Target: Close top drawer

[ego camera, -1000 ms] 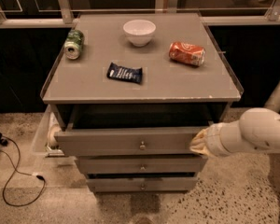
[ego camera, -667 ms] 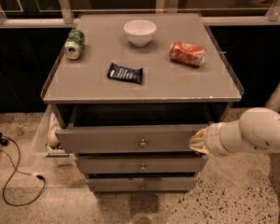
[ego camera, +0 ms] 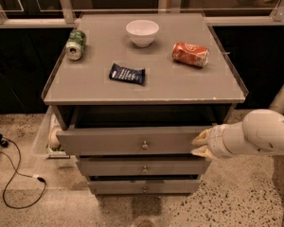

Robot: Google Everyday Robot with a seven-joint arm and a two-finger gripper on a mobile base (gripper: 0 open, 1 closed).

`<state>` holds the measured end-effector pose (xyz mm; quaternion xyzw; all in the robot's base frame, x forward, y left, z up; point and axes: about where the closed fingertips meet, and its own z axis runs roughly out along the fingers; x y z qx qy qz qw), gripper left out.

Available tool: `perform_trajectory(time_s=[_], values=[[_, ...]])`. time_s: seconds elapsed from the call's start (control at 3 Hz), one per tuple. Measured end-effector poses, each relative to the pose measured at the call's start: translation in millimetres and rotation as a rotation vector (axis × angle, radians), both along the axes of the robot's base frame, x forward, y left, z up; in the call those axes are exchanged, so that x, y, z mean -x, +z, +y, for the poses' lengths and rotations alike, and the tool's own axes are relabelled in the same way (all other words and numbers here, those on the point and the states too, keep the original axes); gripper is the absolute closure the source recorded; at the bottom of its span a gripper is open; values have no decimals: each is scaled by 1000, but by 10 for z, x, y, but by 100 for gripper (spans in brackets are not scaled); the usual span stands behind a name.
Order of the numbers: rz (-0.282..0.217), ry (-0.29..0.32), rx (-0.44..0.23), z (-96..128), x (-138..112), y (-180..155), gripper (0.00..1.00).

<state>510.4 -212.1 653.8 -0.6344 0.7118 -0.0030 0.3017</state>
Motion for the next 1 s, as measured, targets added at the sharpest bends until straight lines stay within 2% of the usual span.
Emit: perform_trajectory(time_s=[0.33,0.67,1.0], values=[[0,0,0,0,0,0,11],[0,0,0,1,0,0,0],[0,0,0,1,0,0,0]])
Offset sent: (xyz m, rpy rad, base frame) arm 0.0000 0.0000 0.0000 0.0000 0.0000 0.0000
